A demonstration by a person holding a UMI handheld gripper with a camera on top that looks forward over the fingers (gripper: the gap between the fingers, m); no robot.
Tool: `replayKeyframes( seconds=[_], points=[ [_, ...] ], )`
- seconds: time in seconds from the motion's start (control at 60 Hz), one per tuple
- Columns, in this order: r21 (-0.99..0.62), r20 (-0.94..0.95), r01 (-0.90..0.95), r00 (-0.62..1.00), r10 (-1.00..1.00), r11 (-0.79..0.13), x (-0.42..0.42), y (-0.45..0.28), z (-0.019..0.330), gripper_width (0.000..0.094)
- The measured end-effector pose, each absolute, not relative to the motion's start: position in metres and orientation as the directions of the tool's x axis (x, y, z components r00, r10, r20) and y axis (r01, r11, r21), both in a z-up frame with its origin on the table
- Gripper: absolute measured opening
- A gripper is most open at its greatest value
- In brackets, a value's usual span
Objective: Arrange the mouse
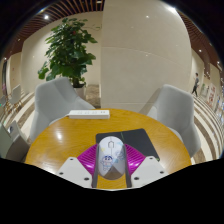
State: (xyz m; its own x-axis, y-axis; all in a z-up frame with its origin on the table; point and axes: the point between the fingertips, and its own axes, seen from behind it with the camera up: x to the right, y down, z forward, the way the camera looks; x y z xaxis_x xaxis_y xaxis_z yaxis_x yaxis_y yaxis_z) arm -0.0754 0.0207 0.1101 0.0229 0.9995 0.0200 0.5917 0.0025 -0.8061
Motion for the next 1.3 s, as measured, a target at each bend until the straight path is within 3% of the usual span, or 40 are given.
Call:
replayKeyframes(
  seconds=[0.317,0.433,0.517,0.55,0.633,0.667,0.95,1.1,1.3],
  points=[
    [-0.728,0.009,0.686,0.034,0.999,-0.017,-0.166,0.081,0.003,0.0396],
    [-0.7,-0.018,0.713,0.028,0.999,-0.032,-0.17,0.087,-0.021,0.0449],
    [-0.707,-0.025,0.706,0.02,0.999,-0.032,-0.17,0.084,-0.021,0.0508],
    [-0.705,-0.031,0.709,0.012,0.999,-0.03,-0.17,0.082,-0.02,0.0587],
    [-0.691,-0.04,0.722,0.013,0.999,-0.037,-0.164,0.081,-0.017,0.0887],
    [-0.692,-0.038,0.72,0.017,0.999,-0.038,-0.16,0.082,-0.011,0.0842],
    [-0.69,-0.036,0.723,-0.004,0.999,-0.022,-0.027,0.06,0.075,0.0861],
    [-0.657,-0.041,0.753,0.004,0.999,-0.029,0.067,0.045,0.092,0.0859],
    [-0.617,-0.007,0.787,0.022,1.0,-0.022,0.147,0.035,0.085,0.0859]
  ],
)
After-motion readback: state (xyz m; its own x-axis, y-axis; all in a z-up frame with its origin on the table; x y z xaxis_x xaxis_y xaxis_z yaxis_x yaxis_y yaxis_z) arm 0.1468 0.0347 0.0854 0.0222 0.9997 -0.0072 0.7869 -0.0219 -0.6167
